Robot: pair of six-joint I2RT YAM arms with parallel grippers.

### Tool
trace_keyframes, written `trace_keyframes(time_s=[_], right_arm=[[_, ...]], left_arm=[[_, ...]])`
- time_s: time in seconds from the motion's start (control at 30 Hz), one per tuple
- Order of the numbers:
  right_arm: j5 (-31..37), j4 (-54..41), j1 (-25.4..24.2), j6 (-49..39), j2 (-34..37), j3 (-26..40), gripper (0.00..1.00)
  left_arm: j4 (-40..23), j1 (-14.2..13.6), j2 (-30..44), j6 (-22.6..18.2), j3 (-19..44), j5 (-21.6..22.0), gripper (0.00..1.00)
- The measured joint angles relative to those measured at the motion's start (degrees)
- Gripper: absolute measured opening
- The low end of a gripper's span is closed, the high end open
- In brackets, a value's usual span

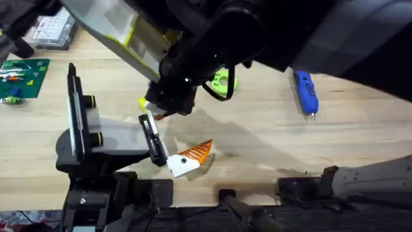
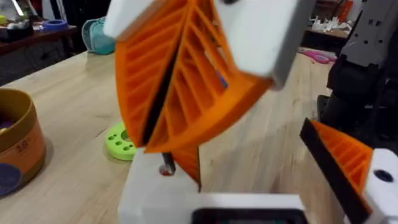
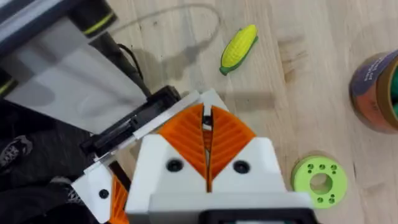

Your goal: Pick up the gripper from the table and insert it into the empty holder that is missing its gripper. Then pick up a screw, insert it into the mounting hole, and use the screwdriver to tighten it. Finally, clean up the table by picking up the vegetable and placing it into the bucket.

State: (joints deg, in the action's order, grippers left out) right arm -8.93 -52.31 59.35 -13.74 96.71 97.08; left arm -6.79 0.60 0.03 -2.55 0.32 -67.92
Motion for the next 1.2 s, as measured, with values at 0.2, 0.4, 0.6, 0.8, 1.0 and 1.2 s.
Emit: trace_keyframes(time_s=[0.2,0.4,0.6,0.8,1.0,1.2], right_arm=[[-0.1,0.2,-1.0,0.0,0.0,-0.8,0.011],[-0.1,0.7,-1.2,0.0,0.0,-0.9,0.011],[-0.2,0.9,-1.1,0.0,0.0,-1.0,0.011],[-0.2,0.9,-1.1,0.0,0.0,-1.2,0.011],[-0.2,0.9,-1.0,0.0,0.0,-1.2,0.011],[-0.2,0.9,-0.9,0.0,0.0,-1.2,0.011]], left_arm=[[0.0,0.0,0.0,0.0,0.0,0.0,0.987],[0.0,0.0,0.0,0.0,0.0,0.0,0.987],[0.0,0.0,0.0,0.0,0.0,0.0,0.987],[0.0,0.0,0.0,0.0,0.0,0.0,0.987],[0.0,0.0,0.0,0.0,0.0,0.0,0.987],[0.0,0.0,0.0,0.0,0.0,0.0,0.987]])
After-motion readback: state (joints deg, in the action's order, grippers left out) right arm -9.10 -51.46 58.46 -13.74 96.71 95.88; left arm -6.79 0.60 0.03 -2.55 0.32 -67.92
